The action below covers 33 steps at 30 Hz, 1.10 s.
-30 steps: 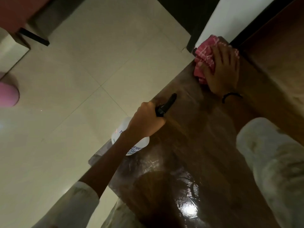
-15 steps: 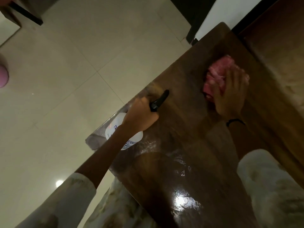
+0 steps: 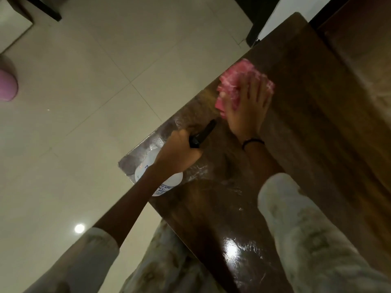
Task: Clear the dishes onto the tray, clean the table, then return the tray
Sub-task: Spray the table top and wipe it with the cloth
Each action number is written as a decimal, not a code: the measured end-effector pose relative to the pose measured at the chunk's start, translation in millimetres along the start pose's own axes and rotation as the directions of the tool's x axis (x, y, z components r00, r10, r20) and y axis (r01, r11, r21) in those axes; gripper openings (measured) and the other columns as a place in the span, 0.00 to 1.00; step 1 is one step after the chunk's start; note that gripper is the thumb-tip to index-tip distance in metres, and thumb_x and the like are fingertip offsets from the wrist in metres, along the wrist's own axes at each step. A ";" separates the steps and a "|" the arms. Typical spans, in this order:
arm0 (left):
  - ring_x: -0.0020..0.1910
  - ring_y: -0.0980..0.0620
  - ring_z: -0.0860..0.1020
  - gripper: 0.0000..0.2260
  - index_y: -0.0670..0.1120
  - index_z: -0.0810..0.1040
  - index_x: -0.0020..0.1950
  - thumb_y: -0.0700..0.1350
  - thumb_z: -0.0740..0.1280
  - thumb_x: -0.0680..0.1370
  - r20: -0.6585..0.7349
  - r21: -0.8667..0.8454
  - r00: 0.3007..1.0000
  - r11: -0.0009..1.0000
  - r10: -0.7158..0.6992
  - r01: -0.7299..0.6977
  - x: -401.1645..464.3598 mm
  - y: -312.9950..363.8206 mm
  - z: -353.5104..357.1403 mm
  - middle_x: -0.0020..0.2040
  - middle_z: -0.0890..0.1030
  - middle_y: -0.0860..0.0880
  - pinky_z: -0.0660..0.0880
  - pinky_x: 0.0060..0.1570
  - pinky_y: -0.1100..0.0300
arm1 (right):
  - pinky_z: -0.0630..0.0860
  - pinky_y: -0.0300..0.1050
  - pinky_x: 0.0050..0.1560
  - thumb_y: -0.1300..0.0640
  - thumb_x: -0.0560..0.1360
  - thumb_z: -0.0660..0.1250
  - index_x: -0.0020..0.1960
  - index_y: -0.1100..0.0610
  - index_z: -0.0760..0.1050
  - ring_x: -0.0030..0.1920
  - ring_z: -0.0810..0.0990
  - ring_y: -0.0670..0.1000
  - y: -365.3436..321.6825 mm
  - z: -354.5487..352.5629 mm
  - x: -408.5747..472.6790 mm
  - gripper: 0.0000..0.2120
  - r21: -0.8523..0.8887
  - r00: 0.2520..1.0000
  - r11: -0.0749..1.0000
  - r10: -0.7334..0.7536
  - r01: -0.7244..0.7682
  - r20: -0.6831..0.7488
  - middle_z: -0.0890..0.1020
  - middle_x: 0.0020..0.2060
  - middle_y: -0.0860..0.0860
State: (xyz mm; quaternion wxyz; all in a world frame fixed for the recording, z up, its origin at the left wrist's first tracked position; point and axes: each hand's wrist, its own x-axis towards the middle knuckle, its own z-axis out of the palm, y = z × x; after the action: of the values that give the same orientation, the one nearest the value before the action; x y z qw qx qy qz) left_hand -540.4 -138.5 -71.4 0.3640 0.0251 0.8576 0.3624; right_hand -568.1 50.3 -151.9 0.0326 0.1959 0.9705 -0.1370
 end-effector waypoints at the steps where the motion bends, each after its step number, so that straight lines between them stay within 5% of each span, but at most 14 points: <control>1: 0.41 0.41 0.81 0.10 0.42 0.79 0.49 0.42 0.65 0.69 -0.012 0.000 1.000 1.000 0.014 -0.014 -1.7 -3.2 -2.1 0.42 0.82 0.40 0.80 0.44 0.46 | 0.46 0.62 0.75 0.38 0.77 0.53 0.77 0.51 0.55 0.76 0.54 0.61 -16.8 4.1 -0.1 0.32 -0.036 0.996 0.996 -0.079 0.080 0.038 0.58 0.76 0.56; 6: 0.31 0.44 0.75 0.05 0.48 0.74 0.40 0.40 0.67 0.71 -0.036 0.012 0.999 1.000 0.010 -0.009 -12.4 -13.4 -13.4 0.32 0.77 0.45 0.74 0.31 0.57 | 0.49 0.61 0.76 0.36 0.76 0.55 0.75 0.50 0.60 0.76 0.56 0.57 -21.1 13.8 -65.2 0.31 0.003 0.855 0.872 -0.481 0.490 0.194 0.63 0.75 0.53; 8: 0.33 0.43 0.78 0.02 0.43 0.77 0.42 0.41 0.67 0.71 -0.048 -0.011 0.999 1.000 -0.015 0.014 -16.1 -21.0 -18.0 0.34 0.79 0.42 0.79 0.37 0.52 | 0.50 0.63 0.75 0.34 0.77 0.54 0.74 0.49 0.60 0.76 0.57 0.58 15.7 7.4 -83.7 0.30 0.005 0.842 0.867 -0.486 0.499 0.236 0.63 0.74 0.52; 11: 0.38 0.41 0.80 0.08 0.42 0.79 0.47 0.43 0.67 0.71 -0.059 -0.021 0.998 0.999 -0.029 0.028 -22.8 -33.0 -21.5 0.40 0.82 0.38 0.79 0.44 0.42 | 0.52 0.65 0.74 0.34 0.77 0.51 0.76 0.49 0.55 0.76 0.54 0.61 50.0 -5.4 -71.2 0.32 -0.075 0.928 0.939 -0.317 0.337 0.194 0.59 0.76 0.55; 15: 0.43 0.39 0.80 0.10 0.40 0.78 0.50 0.43 0.66 0.71 -0.087 -0.054 0.996 0.998 -0.035 0.030 -35.4 -46.2 -22.7 0.43 0.82 0.37 0.78 0.49 0.41 | 0.50 0.64 0.74 0.35 0.76 0.51 0.77 0.51 0.54 0.75 0.55 0.63 0.5 5.4 -43.0 0.34 -0.082 0.987 0.987 -0.134 0.141 0.086 0.59 0.76 0.57; 20: 0.41 0.35 0.79 0.12 0.41 0.78 0.44 0.46 0.63 0.66 -0.151 -0.081 0.989 0.997 -0.001 -0.011 -56.7 -58.7 -25.2 0.40 0.81 0.35 0.76 0.45 0.43 | 0.51 0.64 0.74 0.36 0.77 0.51 0.75 0.50 0.58 0.76 0.56 0.59 -66.8 27.9 -78.0 0.31 -0.067 0.906 0.908 -0.402 0.413 0.136 0.61 0.75 0.54; 25: 0.41 0.37 0.79 0.13 0.39 0.78 0.44 0.46 0.64 0.66 -0.161 -0.080 0.987 0.997 -0.001 -0.012 -75.7 -72.3 -22.9 0.40 0.81 0.36 0.75 0.45 0.44 | 0.49 0.58 0.76 0.35 0.77 0.52 0.74 0.50 0.60 0.75 0.58 0.58 -9.4 13.5 -137.5 0.31 -0.006 0.806 0.824 -0.553 0.567 0.209 0.65 0.74 0.54; 28: 0.42 0.38 0.79 0.12 0.40 0.78 0.44 0.45 0.64 0.66 -0.133 -0.108 0.991 0.994 -0.033 0.019 -90.4 -87.5 -17.7 0.40 0.81 0.37 0.76 0.48 0.41 | 0.48 0.58 0.76 0.35 0.77 0.51 0.76 0.51 0.55 0.76 0.56 0.60 22.8 6.3 -136.4 0.33 -0.122 0.887 0.887 -0.420 0.446 0.191 0.60 0.75 0.56; 31: 0.41 0.37 0.79 0.11 0.40 0.78 0.44 0.43 0.64 0.64 -0.175 -0.124 0.984 0.992 -0.035 0.014 -108.0 -101.9 -11.3 0.41 0.81 0.37 0.75 0.46 0.43 | 0.47 0.60 0.75 0.34 0.77 0.50 0.77 0.50 0.54 0.76 0.54 0.61 -14.1 18.0 -121.3 0.34 -0.084 0.976 0.976 -0.195 0.203 0.095 0.59 0.76 0.55; 33: 0.40 0.37 0.78 0.11 0.40 0.79 0.44 0.41 0.64 0.65 -0.226 -0.151 0.973 0.988 -0.048 0.013 -119.2 -112.9 -8.7 0.41 0.82 0.37 0.75 0.43 0.46 | 0.48 0.62 0.75 0.34 0.77 0.50 0.76 0.49 0.55 0.76 0.55 0.60 -53.7 28.5 -117.9 0.33 -0.053 0.985 0.985 -0.162 0.166 0.066 0.59 0.76 0.55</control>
State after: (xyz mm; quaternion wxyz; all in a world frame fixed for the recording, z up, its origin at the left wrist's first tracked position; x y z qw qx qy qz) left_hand -433.6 -263.4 -67.3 0.2694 -0.0573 0.8647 0.4201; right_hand -480.1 -49.0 -151.9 0.0569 0.1100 0.9854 -0.1169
